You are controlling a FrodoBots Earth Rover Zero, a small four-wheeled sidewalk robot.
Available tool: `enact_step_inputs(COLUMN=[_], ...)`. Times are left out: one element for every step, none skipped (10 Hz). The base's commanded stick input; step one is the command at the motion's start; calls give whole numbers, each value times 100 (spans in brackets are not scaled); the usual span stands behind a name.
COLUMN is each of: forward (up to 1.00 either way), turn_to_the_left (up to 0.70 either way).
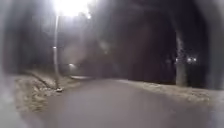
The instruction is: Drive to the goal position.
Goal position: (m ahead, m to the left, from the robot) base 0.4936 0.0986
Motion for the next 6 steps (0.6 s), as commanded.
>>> enact_step_inputs(forward=[100, 100, 100, 100, 100, 100], turn_to_the_left=[7, 9, 9, 9, 9, 9])
